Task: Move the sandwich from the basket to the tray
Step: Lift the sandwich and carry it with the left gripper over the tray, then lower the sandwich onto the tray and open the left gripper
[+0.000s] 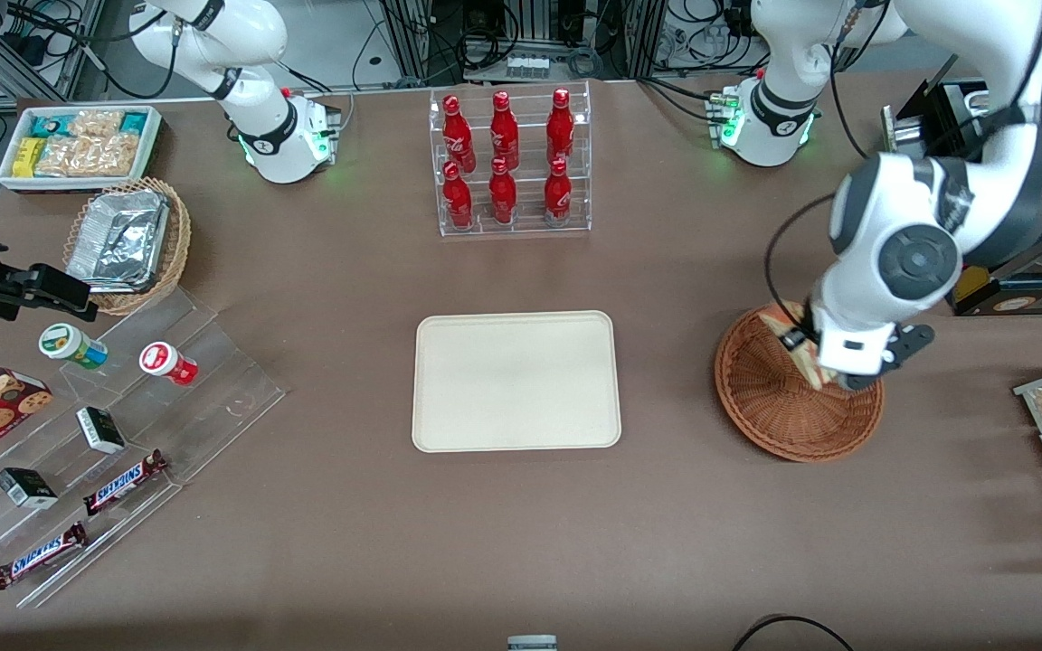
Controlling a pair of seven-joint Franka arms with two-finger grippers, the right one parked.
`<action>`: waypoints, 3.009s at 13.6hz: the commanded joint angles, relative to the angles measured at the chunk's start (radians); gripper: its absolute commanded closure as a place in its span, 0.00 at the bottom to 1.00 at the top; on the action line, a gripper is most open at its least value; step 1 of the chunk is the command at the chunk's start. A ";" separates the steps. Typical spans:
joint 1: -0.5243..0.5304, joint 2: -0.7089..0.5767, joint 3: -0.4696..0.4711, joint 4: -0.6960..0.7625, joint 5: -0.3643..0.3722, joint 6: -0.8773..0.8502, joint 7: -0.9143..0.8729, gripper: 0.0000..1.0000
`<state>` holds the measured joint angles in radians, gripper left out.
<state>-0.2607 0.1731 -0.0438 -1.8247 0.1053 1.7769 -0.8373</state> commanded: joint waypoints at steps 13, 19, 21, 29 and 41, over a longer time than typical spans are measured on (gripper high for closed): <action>-0.469 0.482 -0.004 0.432 -0.211 0.289 -0.014 1.00; -0.497 0.641 -0.004 0.534 -0.142 0.365 0.001 1.00; -0.511 0.648 -0.004 0.536 -0.141 0.365 -0.002 1.00; -0.505 0.605 0.001 0.538 -0.136 0.354 -0.006 0.01; -0.200 0.139 0.016 0.421 -0.056 -0.214 0.085 0.01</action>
<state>-0.5077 0.4047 -0.0173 -1.3008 0.0298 1.5761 -0.8007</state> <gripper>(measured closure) 0.009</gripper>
